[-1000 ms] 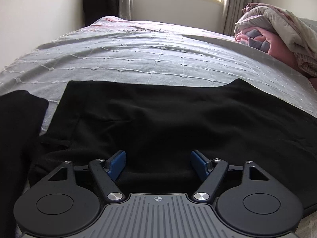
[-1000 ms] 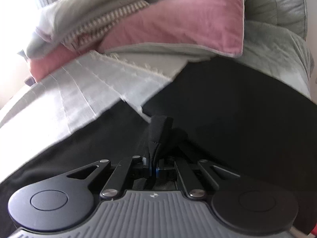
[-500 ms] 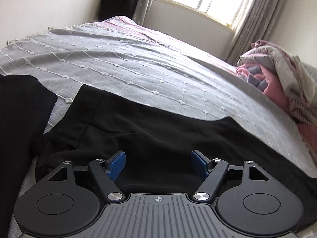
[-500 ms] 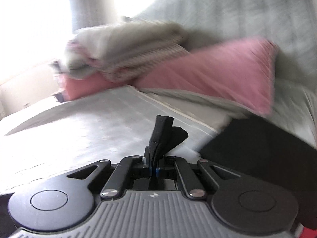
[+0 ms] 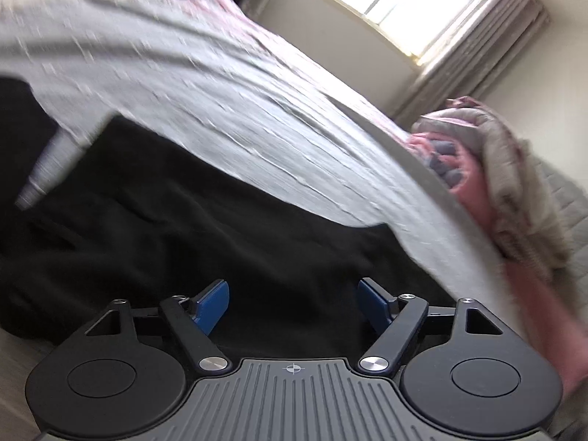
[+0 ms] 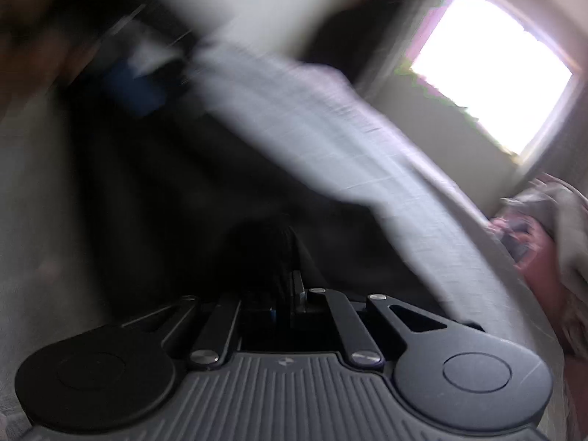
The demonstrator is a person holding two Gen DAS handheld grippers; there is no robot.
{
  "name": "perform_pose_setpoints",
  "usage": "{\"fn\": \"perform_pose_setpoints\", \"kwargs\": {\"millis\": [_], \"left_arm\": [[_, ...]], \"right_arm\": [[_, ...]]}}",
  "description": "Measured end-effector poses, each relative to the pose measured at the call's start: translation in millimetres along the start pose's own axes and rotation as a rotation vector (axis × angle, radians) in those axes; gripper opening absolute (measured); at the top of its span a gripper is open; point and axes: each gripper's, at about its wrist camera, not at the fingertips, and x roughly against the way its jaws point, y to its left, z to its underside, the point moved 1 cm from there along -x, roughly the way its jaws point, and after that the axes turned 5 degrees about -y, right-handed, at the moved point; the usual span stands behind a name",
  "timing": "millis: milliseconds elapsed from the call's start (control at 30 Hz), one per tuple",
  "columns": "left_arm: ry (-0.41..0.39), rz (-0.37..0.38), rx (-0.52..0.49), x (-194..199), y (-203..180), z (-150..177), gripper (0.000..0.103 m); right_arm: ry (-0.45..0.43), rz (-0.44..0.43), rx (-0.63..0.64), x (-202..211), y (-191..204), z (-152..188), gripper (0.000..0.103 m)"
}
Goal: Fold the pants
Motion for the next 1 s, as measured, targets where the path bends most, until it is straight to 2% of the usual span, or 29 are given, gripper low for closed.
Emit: {"fn": "perform_pose_setpoints", "kwargs": {"millis": [100, 200, 267, 300, 367, 467, 567, 667, 767, 867, 900, 933, 1000], "left_arm": [[0.008, 0.015, -0.015, -5, -5, 3, 0.08], [0.029, 0.048, -0.073, -13, -21, 8, 0.08], [0.047, 0.072, -0.143, -17, -35, 13, 0.08], [0.057, 0.08, -0.179, -19, -43, 17, 0.08], [0.077, 0.091, -0.229, -22, -54, 24, 0.08], [0.097, 0.101, -0.29, -26, -64, 34, 0.08], [0.116, 0.08, -0.331, -30, -65, 41, 0.077], [0.131, 0.071, -0.342, -30, -64, 45, 0.077], [0.133, 0.076, -0.33, -30, -63, 44, 0.077], [0.136, 0.076, -0.31, -31, -61, 44, 0.077], [0.138, 0.074, -0.305, -31, -60, 44, 0.077], [0.14, 0.071, -0.3, -31, -60, 44, 0.077], [0.146, 0.067, -0.292, -33, -60, 43, 0.077]], "right_arm": [[-0.004, 0.055, 0.08, 2, 21, 4, 0.063], [0.003, 0.024, -0.011, 11, 8, 4, 0.068], [0.025, -0.045, -0.124, 15, -2, 3, 0.072], [0.032, -0.111, -0.211, 19, -12, 3, 0.082], [0.045, -0.264, -0.419, 25, -44, 7, 0.094], [0.019, -0.355, -0.692, 37, -94, 21, 0.103], [0.076, -0.383, -0.927, 29, -138, 49, 0.103], [0.187, -0.385, -1.142, 4, -150, 78, 0.103], [0.162, -0.431, -1.218, -13, -152, 77, 0.103], [0.177, -0.449, -1.186, -35, -154, 51, 0.103], [0.165, -0.441, -1.167, -40, -161, 44, 0.103], [0.107, -0.412, -1.163, -43, -169, 32, 0.103], [-0.062, -0.293, -1.219, -40, -187, 16, 0.103]]}}
